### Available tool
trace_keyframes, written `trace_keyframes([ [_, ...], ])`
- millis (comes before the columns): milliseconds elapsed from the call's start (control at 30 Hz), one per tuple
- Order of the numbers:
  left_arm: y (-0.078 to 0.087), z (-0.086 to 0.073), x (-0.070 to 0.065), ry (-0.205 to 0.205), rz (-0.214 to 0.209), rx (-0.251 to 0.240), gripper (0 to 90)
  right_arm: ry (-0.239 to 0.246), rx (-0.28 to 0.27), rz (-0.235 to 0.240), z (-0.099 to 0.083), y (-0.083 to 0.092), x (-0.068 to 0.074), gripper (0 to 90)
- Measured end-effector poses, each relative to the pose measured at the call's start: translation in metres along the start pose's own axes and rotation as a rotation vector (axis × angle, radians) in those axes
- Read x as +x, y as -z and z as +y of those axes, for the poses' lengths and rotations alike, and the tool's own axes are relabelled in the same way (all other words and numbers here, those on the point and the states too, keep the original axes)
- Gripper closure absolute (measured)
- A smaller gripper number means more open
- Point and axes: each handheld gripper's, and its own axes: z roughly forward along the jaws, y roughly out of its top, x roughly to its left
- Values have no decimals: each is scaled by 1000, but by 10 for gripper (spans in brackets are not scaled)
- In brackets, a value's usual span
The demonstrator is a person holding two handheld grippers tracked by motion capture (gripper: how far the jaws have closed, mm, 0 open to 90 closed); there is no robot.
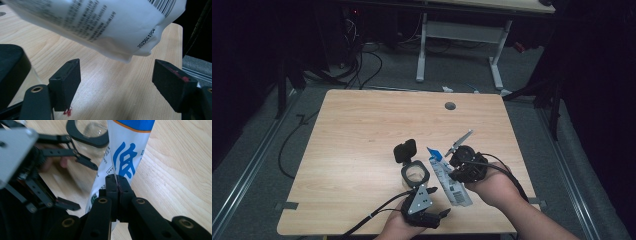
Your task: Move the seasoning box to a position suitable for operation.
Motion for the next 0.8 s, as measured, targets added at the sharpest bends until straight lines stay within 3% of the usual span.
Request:
trace_keyframes([
  [167,-5,2,1,32,-1,-12,227,3,-9,4,5,3,4,898],
  [433,-9,5,0,44,-11,-38,251,10,-13,26,9,1,10,897],
  [800,-2,9,-8,-2,34,-41,357,24,-11,20,13,1,13,897],
])
